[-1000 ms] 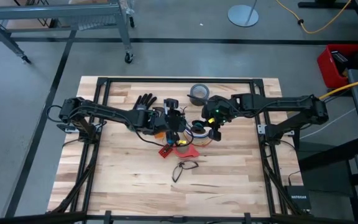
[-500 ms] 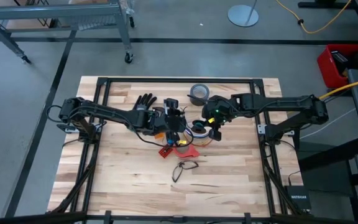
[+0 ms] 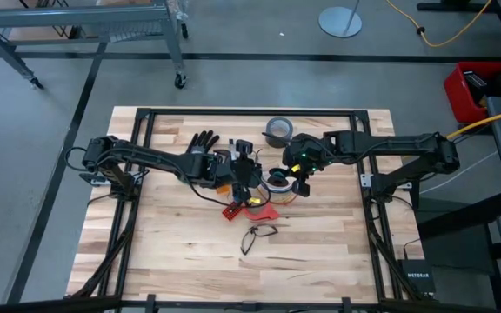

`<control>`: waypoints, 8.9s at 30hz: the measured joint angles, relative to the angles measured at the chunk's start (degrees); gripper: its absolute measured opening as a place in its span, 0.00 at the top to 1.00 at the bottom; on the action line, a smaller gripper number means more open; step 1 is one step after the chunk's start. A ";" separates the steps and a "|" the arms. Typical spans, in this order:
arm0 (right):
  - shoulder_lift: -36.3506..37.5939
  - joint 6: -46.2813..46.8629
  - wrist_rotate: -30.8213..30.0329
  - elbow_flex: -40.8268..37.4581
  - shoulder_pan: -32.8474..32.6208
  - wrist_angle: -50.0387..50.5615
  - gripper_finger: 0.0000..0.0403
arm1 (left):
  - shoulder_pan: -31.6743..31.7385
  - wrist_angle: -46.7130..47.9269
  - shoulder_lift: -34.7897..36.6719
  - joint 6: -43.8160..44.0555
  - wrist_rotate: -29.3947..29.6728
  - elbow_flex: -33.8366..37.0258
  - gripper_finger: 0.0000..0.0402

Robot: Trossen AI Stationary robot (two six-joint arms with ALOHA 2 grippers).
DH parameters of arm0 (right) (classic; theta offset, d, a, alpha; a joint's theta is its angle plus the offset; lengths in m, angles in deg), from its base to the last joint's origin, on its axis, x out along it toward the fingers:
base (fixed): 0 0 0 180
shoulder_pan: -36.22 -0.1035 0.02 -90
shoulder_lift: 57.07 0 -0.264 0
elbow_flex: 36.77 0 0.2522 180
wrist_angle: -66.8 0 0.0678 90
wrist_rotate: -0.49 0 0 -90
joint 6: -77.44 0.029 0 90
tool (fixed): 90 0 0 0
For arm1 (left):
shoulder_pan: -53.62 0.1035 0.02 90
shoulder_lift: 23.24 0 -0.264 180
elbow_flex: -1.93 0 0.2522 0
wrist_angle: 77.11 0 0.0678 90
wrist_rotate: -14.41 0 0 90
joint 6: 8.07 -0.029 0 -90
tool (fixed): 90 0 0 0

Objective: Coil cords
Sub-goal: Coil the green wire on the spool, then return to Home Position

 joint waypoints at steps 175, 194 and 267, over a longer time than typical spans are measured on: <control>20.99 -5.97 -5.73 9.81 0.00 16.74 0.90 | -14.28 5.70 45.88 88.37 -9.97 41.99 1.00; 26.20 -3.46 -5.75 9.79 0.00 13.54 0.90 | -19.82 -10.81 45.76 125.24 -15.63 59.23 1.00; 33.84 -2.91 -5.95 9.80 -0.02 13.25 0.90 | -21.31 -22.61 56.22 91.57 -4.62 59.28 0.91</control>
